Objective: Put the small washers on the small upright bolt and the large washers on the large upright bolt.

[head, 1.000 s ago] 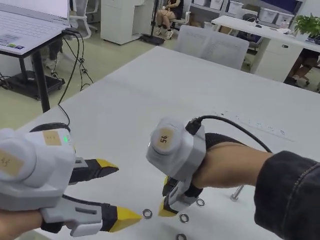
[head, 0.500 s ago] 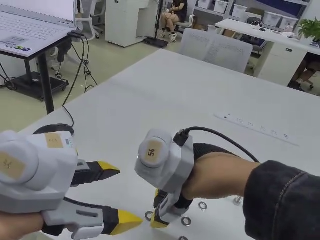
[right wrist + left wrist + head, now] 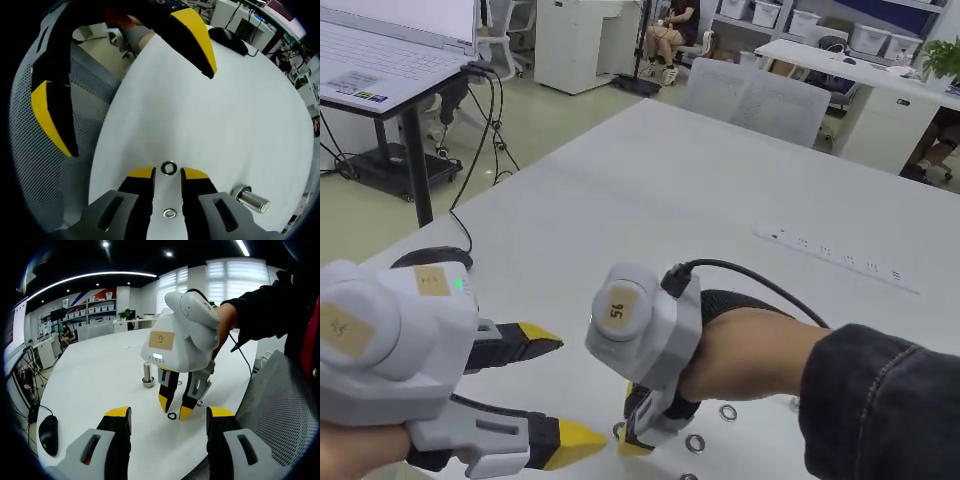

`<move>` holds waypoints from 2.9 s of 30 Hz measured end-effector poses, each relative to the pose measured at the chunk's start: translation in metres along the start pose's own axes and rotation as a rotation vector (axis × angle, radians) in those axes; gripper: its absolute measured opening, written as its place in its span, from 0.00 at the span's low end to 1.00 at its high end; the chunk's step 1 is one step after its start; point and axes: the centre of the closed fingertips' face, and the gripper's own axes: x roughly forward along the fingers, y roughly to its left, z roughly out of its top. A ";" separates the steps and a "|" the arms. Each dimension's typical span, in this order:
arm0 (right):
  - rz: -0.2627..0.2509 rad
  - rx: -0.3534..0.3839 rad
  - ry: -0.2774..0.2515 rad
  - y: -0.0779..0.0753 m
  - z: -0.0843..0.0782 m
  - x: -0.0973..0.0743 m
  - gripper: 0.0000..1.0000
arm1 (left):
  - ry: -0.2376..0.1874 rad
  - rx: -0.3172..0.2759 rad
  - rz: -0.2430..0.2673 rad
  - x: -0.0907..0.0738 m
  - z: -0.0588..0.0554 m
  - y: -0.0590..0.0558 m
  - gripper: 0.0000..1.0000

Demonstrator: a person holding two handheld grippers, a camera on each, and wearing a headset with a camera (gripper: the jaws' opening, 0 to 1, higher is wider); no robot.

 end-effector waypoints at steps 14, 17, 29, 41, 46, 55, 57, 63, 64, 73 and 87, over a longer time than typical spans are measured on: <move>-0.003 -0.043 0.016 0.005 0.001 0.000 0.17 | -0.003 0.001 -0.004 0.001 0.001 0.000 0.59; 0.000 -0.035 0.013 0.004 0.001 0.000 0.17 | -0.003 0.001 -0.005 0.001 0.001 0.000 0.59; -0.007 -0.034 0.021 0.003 0.003 0.000 0.15 | -0.007 -0.003 -0.007 0.002 0.000 0.001 0.59; -0.011 -0.029 0.026 0.002 0.003 -0.001 0.13 | -0.005 -0.002 -0.010 0.003 -0.001 0.001 0.59; -0.011 -0.035 0.020 0.003 0.003 0.000 0.13 | -0.005 0.001 -0.012 0.004 0.000 0.000 0.59; -0.011 -0.014 0.009 0.003 0.002 -0.001 0.13 | -0.004 0.005 -0.009 0.001 0.001 0.000 0.59; -0.005 -0.006 0.008 0.004 0.002 -0.001 0.13 | -0.003 0.005 -0.008 0.001 0.001 0.000 0.59; -0.009 0.004 0.000 0.002 0.000 -0.010 0.13 | 0.000 0.010 -0.013 0.003 0.002 0.000 0.59; -0.013 0.008 0.001 0.000 -0.002 -0.012 0.13 | 0.001 0.012 -0.014 0.003 0.002 0.000 0.59; -0.043 0.045 -0.001 -0.008 -0.015 -0.031 0.13 | 0.000 0.021 -0.026 0.005 0.005 -0.002 0.59; -0.099 0.100 -0.017 -0.022 -0.034 -0.061 0.13 | -0.002 0.031 -0.042 0.009 0.008 -0.006 0.59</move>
